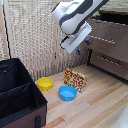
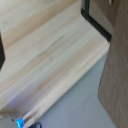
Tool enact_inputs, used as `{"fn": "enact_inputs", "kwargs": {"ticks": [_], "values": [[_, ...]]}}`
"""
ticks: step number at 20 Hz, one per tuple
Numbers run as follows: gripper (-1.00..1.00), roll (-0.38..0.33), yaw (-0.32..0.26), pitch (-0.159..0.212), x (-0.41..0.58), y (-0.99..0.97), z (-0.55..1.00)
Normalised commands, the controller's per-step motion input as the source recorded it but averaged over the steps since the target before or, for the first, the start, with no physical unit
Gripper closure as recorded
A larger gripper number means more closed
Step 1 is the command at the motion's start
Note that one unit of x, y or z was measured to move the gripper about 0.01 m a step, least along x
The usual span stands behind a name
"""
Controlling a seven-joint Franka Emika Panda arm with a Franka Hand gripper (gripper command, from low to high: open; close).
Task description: Locate and clasp the grip of the topmost drawer. Steadily and circumspectly yank the drawer open. Discover and seize the nutrition bar using your clamp. Deposit the nutrition bar in the accessible drawer. Unclench the nutrition bar.
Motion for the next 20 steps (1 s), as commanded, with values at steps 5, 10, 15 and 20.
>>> {"fn": "enact_inputs", "kwargs": {"ticks": [5,10,15,20], "values": [[-1.00,0.238,-0.093,-0.078,0.324,0.24,-0.39],[-1.00,0.217,-0.118,-0.084,0.218,0.18,-0.42],[-1.00,0.263,-0.084,-0.071,0.161,0.10,-0.36],[-1.00,0.208,-0.076,-0.015,-0.010,0.02,-0.30]]}}
